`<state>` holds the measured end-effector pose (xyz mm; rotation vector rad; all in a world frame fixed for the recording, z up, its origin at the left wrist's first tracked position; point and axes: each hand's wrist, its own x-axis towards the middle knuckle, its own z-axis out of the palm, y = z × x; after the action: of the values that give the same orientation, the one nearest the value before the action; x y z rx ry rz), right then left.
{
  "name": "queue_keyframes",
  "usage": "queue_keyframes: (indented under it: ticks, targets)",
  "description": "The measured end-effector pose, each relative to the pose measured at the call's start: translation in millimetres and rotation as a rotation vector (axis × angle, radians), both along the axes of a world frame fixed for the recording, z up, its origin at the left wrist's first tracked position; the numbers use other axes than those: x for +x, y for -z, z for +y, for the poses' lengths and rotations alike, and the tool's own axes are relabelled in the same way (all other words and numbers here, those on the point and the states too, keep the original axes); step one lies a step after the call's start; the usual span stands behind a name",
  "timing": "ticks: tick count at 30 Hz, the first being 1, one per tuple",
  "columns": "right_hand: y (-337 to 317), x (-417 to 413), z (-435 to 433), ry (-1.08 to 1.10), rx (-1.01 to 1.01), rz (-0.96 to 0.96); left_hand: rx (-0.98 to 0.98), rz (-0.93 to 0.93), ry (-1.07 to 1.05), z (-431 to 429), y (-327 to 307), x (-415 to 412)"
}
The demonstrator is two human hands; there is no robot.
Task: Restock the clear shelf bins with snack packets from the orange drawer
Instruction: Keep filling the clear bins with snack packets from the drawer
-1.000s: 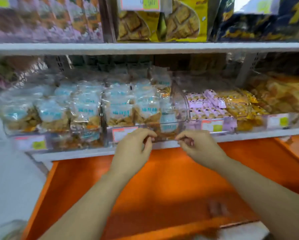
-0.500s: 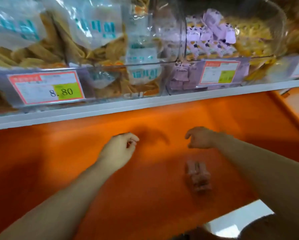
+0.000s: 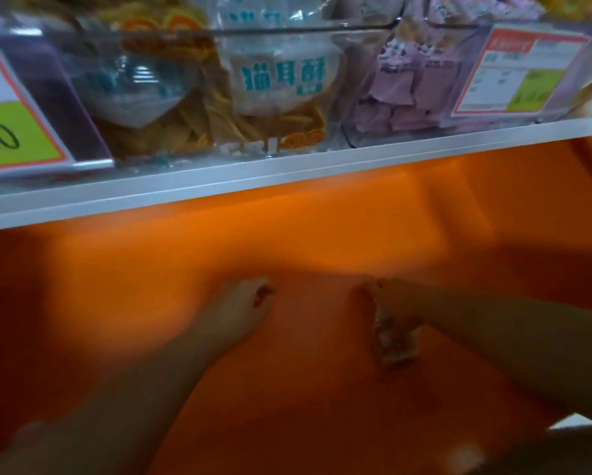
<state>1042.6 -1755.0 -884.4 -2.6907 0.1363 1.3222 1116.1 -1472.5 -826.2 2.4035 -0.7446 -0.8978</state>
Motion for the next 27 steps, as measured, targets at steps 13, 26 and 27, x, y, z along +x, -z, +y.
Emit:
queue_keyframes:
  ticks: [13, 26, 27]
  targets:
    - [-80.3, 31.9, 130.8, 0.069, 0.282, -0.243, 0.150, -0.003, 0.045, 98.4, -15.0, 15.1]
    - [-79.3, 56.9, 277.9, 0.117, 0.477, -0.329, 0.556, 0.170, 0.062, 268.6, -14.4, 32.1]
    - [-77.7, 57.6, 282.0, 0.120, 0.484, -0.323, 0.599, 0.227, 0.110, 270.2, -8.1, 27.5]
